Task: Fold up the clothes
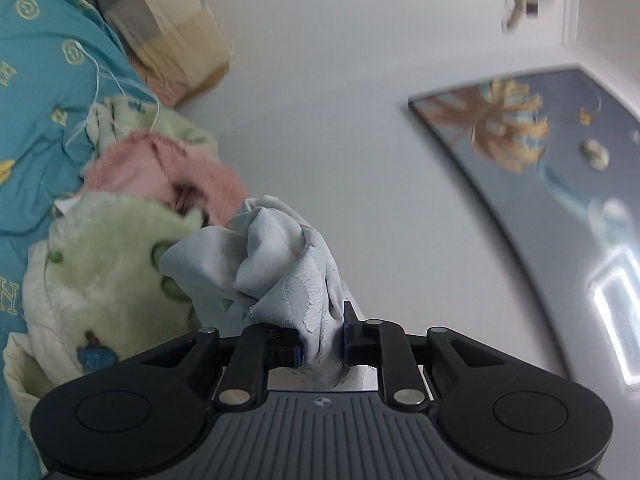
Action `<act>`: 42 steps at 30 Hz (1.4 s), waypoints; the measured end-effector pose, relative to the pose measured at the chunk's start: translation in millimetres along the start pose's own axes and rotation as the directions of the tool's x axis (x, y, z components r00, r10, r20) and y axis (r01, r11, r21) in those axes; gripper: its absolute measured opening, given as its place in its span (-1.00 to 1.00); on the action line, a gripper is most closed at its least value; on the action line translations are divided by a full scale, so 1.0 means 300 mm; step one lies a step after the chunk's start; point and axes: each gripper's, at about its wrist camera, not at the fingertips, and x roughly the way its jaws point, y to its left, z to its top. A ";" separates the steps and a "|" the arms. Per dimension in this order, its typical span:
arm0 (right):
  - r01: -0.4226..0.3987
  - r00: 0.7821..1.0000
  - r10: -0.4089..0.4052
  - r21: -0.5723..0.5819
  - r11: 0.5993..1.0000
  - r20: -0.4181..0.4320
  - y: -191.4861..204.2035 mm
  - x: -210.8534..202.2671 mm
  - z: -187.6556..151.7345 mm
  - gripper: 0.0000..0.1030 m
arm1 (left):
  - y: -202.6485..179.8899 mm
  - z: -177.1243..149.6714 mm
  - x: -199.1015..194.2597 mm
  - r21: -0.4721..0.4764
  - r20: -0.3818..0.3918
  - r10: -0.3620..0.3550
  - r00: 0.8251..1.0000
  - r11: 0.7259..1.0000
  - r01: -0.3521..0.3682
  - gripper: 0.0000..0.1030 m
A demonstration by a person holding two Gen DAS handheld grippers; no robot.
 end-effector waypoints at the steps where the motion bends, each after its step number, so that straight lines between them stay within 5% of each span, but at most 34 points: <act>1: 0.040 0.999 -0.041 -0.017 0.999 -0.021 -0.043 -0.005 -0.024 -0.67 | 0.048 -0.041 0.019 0.009 -0.038 0.026 0.999 1.000 -0.025 -0.64; 7: 0.223 0.949 -0.227 -0.043 0.974 -0.217 -0.301 -0.036 -0.265 -0.67 | 0.293 -0.257 -0.023 0.144 -0.184 0.187 0.965 0.976 -0.162 -0.64; 14: 0.243 0.948 -0.264 -0.131 0.961 -0.180 -0.327 -0.082 -0.382 -0.65 | 0.313 -0.319 -0.041 0.287 -0.181 0.255 0.950 0.937 -0.197 -0.40; 18: 0.272 0.940 -0.293 -0.132 0.953 -0.177 -0.298 -0.124 -0.378 -0.55 | 0.234 -0.290 -0.071 0.397 -0.151 0.313 0.938 0.888 -0.233 0.42; 19: 0.280 0.937 -0.302 -0.136 0.950 -0.177 -0.289 -0.140 -0.377 -0.41 | 0.214 -0.297 -0.103 0.427 -0.117 0.326 0.938 0.869 -0.249 0.67; 22: 0.282 0.939 -0.310 -0.183 0.942 -0.147 -0.245 -0.205 -0.384 0.16 | 0.147 -0.322 -0.222 0.521 0.005 0.349 0.937 0.799 -0.300 0.99; 24: 0.284 0.944 -0.313 -0.220 0.933 -0.110 -0.204 -0.257 -0.391 0.54 | 0.102 -0.341 -0.308 0.574 0.058 0.345 0.937 0.756 -0.314 0.99; 34: 0.232 0.969 -0.242 -0.483 0.844 0.044 0.128 -0.521 -0.484 0.68 | -0.188 -0.496 -0.766 0.738 0.287 0.272 0.919 0.549 -0.393 1.00; 37: 0.223 0.973 -0.222 -0.518 0.826 0.064 0.192 -0.576 -0.541 0.68 | -0.234 -0.561 -0.872 0.755 0.318 0.257 0.913 0.514 -0.408 1.00; 42: 0.204 0.978 -0.197 -0.553 0.808 0.073 0.242 -0.631 -0.665 0.68 | -0.233 -0.651 -0.984 0.753 0.331 0.239 0.913 0.516 -0.409 1.00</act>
